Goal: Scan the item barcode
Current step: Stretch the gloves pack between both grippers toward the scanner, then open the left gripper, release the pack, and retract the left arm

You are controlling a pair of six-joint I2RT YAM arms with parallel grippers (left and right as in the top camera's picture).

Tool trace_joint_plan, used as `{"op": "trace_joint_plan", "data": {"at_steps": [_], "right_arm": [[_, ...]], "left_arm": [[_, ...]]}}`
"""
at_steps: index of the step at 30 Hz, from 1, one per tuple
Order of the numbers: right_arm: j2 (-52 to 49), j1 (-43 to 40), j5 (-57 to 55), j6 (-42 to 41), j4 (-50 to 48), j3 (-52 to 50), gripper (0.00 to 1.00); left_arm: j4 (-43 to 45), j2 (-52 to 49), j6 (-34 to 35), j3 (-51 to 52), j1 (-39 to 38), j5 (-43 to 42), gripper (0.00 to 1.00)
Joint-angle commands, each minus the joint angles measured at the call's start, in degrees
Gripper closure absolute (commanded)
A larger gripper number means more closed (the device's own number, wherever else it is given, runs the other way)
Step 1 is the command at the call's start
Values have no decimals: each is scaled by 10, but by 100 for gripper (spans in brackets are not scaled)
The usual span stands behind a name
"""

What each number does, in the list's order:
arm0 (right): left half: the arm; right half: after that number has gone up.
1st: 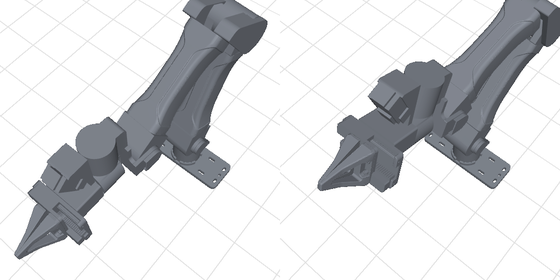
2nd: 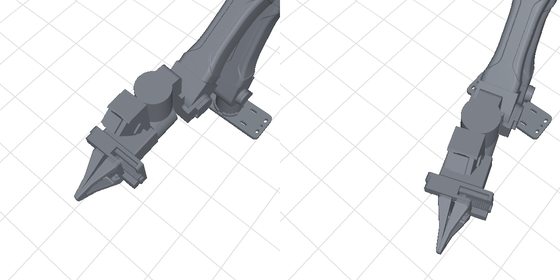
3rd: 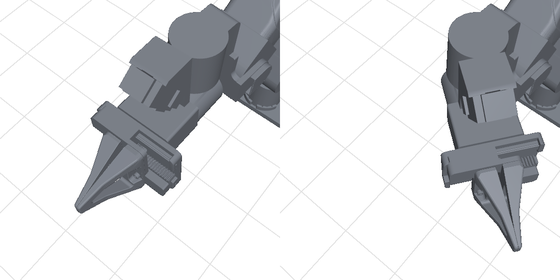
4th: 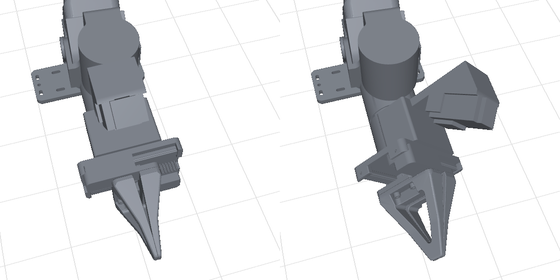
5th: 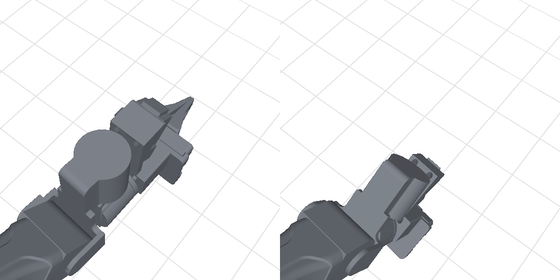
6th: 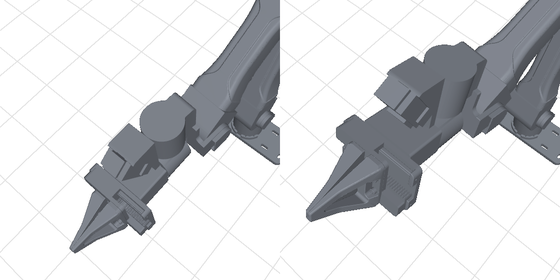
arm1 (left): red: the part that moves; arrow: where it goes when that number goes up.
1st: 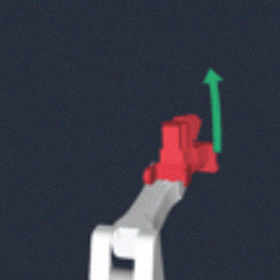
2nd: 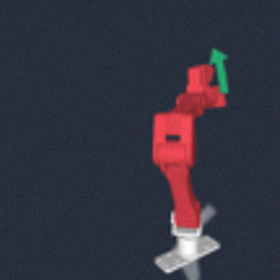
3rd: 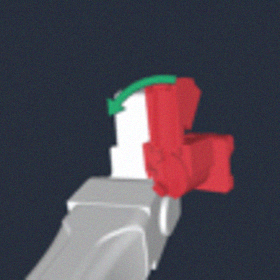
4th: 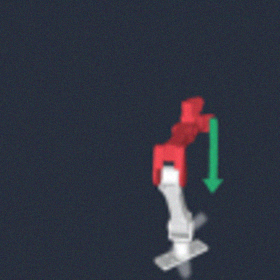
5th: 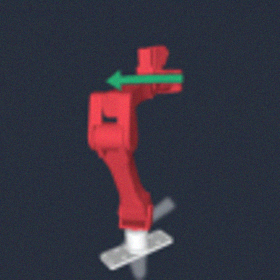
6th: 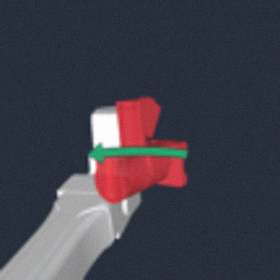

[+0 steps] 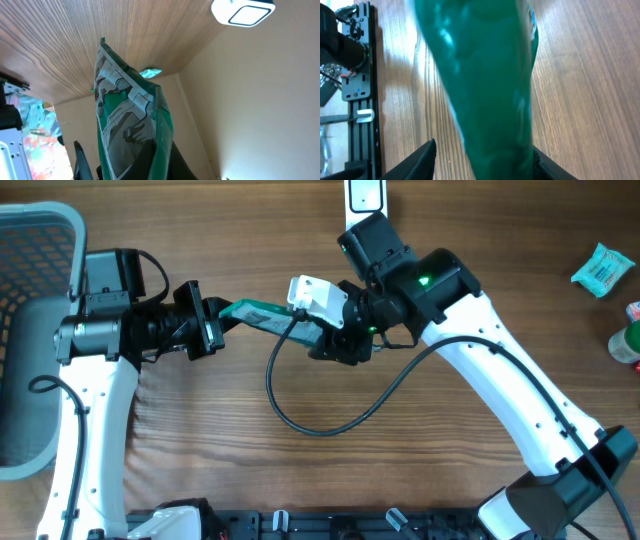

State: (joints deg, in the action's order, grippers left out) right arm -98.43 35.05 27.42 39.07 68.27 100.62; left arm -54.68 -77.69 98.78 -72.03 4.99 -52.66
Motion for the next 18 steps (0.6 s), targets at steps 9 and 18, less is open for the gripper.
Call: {"op": "trace_joint_plan", "data": {"at_steps": [9,18], "right_arm": [[0,-3,16,-70,18,2,95],[86,-2,7,-154,98,2,95]], "left_arm": [[0,1,-81,-3,5,-16,42],[-60,3,-479,-3,1,235,0]]}}
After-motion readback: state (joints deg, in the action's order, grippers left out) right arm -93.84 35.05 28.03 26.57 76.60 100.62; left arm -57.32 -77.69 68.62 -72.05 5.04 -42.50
